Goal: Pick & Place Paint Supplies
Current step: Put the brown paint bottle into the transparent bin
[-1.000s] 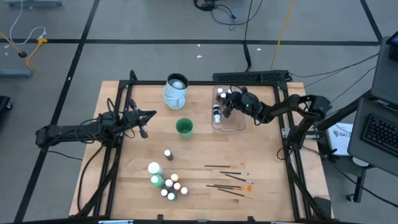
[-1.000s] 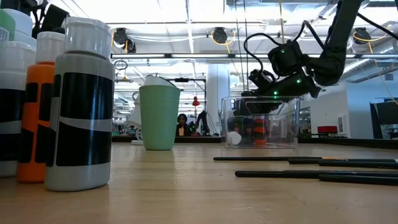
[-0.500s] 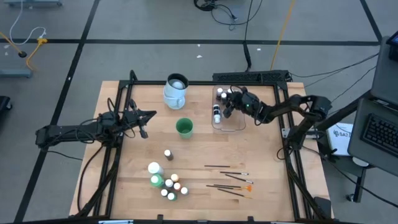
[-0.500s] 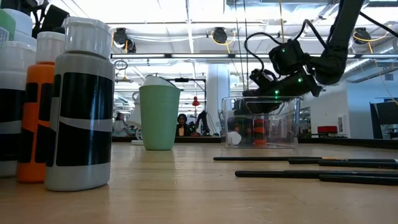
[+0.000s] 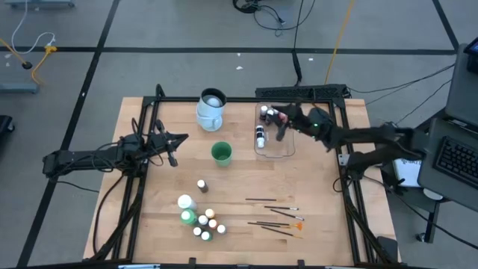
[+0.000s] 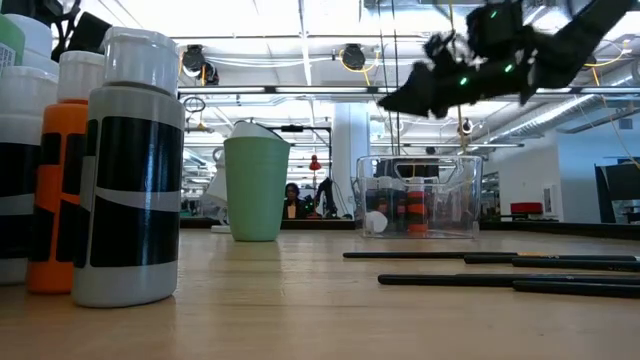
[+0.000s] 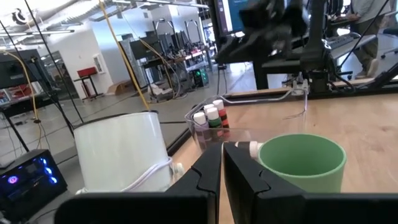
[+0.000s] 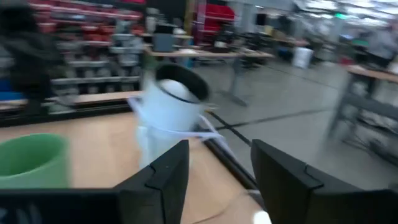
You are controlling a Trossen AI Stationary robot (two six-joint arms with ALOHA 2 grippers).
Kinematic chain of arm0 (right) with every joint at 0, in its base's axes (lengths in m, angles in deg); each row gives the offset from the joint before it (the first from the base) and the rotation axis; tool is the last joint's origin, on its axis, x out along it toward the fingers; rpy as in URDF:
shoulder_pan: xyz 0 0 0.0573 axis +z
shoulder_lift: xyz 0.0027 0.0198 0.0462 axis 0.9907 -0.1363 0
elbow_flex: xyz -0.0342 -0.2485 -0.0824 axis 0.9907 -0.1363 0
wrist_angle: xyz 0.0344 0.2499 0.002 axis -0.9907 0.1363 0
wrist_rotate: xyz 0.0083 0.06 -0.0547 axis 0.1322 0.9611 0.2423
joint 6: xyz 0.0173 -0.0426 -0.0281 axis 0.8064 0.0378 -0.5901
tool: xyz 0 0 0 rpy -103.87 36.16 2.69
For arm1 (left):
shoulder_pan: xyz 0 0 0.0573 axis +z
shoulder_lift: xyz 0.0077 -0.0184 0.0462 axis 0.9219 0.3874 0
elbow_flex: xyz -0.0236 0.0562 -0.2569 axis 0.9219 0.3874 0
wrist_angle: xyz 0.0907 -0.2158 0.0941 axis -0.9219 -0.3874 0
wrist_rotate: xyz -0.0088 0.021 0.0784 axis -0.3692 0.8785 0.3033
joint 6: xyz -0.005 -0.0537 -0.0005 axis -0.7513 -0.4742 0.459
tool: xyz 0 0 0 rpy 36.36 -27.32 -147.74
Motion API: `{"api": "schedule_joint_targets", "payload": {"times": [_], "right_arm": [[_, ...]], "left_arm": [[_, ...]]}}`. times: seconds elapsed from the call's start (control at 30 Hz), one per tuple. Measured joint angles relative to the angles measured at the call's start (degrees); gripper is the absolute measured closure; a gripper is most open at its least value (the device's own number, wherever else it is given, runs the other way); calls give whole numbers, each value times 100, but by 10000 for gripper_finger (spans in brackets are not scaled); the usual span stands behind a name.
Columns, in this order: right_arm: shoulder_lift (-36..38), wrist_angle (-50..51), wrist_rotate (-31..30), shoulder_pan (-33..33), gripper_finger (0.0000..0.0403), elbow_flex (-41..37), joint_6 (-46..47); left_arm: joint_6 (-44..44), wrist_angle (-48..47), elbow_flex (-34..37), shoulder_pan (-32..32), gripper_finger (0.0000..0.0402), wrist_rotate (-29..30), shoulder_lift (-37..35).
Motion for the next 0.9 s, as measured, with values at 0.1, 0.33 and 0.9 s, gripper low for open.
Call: {"api": "schedule_joint_targets", "payload": {"times": [0.1,0.33,0.9], "right_arm": [[912,932,153,89,279,0,-73],[3029,3090,849,295,391,0,-199],[6808,4517,1315,300,402,-1176,757]], "left_arm": [[9,-84,0,0,378,2,2],[-33,-92,0,0,378,2,0],[-44,-78,0,2,378,4,1]]}}
